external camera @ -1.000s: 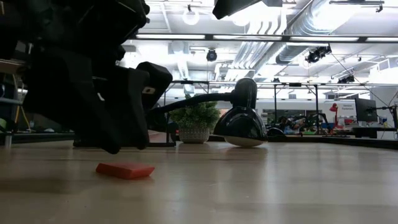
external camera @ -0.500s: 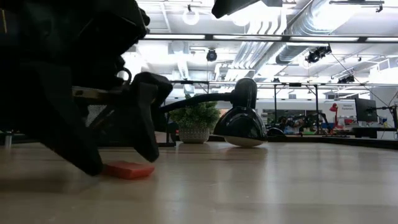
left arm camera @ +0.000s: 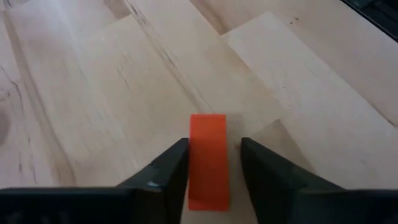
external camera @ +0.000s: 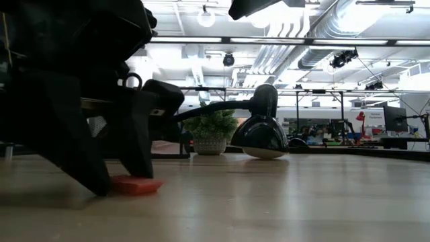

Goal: Pick and place office supplies into organizer
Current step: Put the orange eraser into the black desk organizer

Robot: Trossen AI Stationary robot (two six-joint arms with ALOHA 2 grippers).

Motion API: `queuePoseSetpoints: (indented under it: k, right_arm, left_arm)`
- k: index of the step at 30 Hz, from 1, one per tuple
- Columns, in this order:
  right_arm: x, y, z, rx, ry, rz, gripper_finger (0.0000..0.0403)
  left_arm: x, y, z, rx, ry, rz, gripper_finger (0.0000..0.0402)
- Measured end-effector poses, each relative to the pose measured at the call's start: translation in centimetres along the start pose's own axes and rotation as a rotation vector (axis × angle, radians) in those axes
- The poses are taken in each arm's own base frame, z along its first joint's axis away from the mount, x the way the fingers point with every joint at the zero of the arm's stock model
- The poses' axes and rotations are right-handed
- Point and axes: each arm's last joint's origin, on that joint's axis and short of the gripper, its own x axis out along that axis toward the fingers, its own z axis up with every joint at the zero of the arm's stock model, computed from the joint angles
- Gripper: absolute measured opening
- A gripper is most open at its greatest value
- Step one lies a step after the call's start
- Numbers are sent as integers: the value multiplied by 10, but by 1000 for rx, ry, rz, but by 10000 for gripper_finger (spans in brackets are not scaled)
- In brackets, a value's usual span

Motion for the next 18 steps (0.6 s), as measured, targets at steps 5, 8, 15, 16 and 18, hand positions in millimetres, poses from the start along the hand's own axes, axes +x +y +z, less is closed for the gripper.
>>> queuePoseSetpoints:
  k: [5, 8, 15, 16, 18]
  right_arm:
    - [0, 0, 0, 0, 0, 0, 96]
    - [0, 0, 0, 0, 0, 0, 96]
    - [0, 0, 0, -5, 0, 0, 96]
    - [0, 0, 0, -6, 0, 0, 96]
    - [0, 0, 0, -8, 0, 0, 96]
  left_arm:
    - [0, -1, 0, -26, 0, -28, 78]
    - [0, -1, -1, -56, 7, -29, 50]
    - [-2, -2, 0, -85, 12, -87, 41]
    - [-3, -2, 0, -86, 17, -88, 47]
    - [-3, -2, -1, -91, 28, -89, 59]
